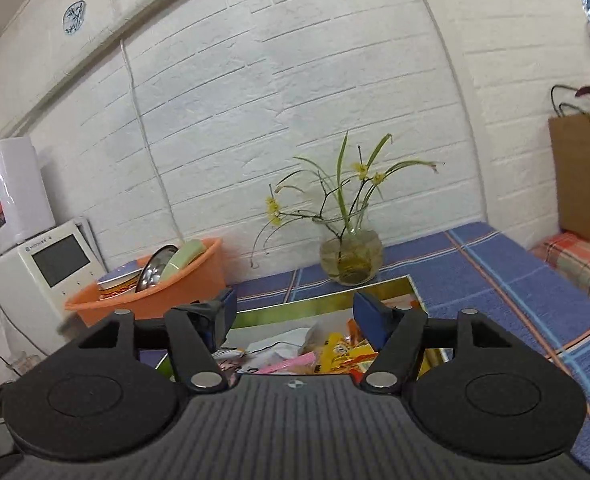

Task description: Organize snacks

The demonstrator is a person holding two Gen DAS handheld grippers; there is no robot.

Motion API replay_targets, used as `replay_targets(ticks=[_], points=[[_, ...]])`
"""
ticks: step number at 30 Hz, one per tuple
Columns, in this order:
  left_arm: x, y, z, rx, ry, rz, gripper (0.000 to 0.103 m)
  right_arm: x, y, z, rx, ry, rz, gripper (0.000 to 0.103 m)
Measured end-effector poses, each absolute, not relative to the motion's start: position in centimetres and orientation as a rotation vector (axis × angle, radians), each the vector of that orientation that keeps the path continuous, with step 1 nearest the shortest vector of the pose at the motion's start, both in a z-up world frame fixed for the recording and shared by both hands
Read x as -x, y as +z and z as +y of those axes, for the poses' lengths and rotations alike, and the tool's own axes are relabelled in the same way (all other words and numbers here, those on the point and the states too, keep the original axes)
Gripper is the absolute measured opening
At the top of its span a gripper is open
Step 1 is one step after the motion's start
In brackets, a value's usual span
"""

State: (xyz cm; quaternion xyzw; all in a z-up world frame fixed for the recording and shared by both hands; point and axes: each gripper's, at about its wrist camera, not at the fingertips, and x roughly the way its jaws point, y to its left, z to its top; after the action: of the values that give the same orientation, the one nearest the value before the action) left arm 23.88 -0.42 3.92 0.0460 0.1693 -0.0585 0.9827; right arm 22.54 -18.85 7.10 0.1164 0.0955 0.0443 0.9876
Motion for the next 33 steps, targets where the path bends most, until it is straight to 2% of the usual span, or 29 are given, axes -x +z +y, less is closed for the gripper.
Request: replay_targets(ticks=[9,14,21,26,33], points=[[-15.7,4.4,4.1,0.101,0.062,0.427,0.103,-14.1,7.2,-17.2,-0.077,0.025,0.131,0.103],[-11.9,4.7,4.5,0.105,0.104,0.434,0.103,-6.5,6.2,-17.8,-0.133,0.019,0.097,0.103],[-8.0,2.0,3.5,-0.020,0.224,0.435,0.103,2.2,2.7,-15.7,-0.005,-0.034,0.070,0.103],[-6.7,0.8,3.8,0.015,0.095,0.464,0.103,2.7,1.3,-14.4,0.062,0.001,0.159,0.103],[-4.9,0.4,2.7,-0.003,0.085,0.425,0.103,2.3,0.3,-14.7,-0.004,-0.060,0.251,0.103]])
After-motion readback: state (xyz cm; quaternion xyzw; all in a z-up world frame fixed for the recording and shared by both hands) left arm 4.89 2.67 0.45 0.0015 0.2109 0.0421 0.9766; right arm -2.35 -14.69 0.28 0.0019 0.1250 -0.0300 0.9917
